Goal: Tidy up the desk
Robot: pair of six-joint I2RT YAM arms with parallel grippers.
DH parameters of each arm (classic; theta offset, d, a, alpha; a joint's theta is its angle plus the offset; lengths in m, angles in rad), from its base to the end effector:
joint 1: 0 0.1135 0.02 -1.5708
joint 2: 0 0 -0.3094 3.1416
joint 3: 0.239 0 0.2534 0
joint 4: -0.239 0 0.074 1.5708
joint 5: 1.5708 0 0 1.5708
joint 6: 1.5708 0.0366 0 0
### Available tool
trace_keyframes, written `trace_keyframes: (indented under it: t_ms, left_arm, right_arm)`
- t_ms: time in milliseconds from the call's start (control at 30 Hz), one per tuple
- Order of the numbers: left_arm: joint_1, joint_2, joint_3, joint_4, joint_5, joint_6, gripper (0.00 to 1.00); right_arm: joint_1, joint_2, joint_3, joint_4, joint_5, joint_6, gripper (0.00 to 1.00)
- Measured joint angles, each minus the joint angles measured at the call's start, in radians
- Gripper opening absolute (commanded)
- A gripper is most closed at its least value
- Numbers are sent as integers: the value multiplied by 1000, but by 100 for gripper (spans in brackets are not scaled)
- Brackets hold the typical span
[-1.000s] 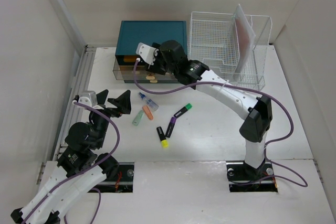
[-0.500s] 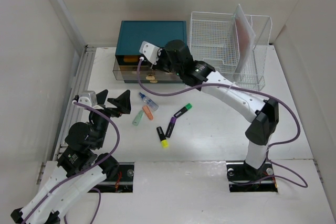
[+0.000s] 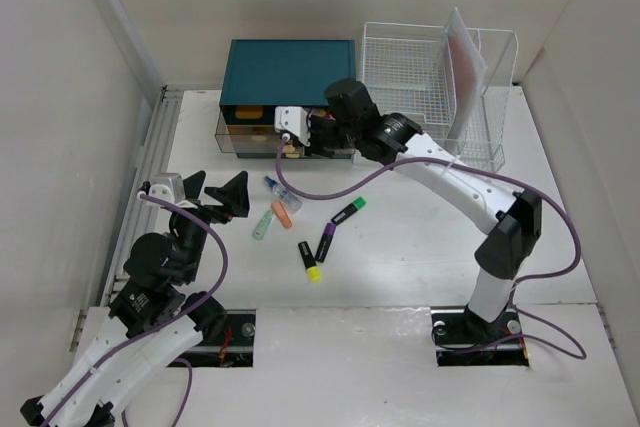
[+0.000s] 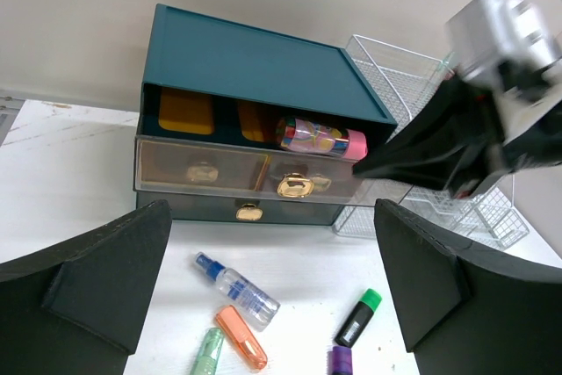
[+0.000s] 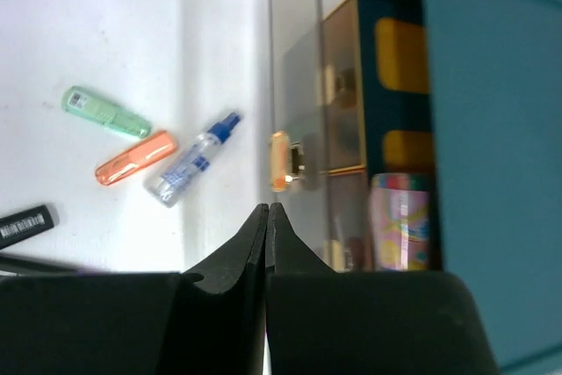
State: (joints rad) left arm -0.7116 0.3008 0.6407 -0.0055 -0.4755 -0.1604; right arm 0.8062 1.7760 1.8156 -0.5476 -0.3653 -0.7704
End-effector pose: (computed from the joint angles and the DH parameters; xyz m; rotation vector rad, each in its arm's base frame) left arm 0.0391 -0.0116 0.3788 -0.0680 1.2862 -0.4562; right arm 0.2821 0.3130 0.4335 -1.6141 1.2902 0.4010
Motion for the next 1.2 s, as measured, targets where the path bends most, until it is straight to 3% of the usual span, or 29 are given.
trace_keyframes:
  t_ms: [300,833,1200]
  left_arm:
    - [0,0,0,0,0,0,100]
    - [0,0,0,0,0,0,100]
    - [0,0,0,0,0,0,100]
  right_arm:
    - [0,76,-28,8,77,11,0]
    - [14,184,-64,248,546,116,0]
    - [14,254,-59,368,743,129,0]
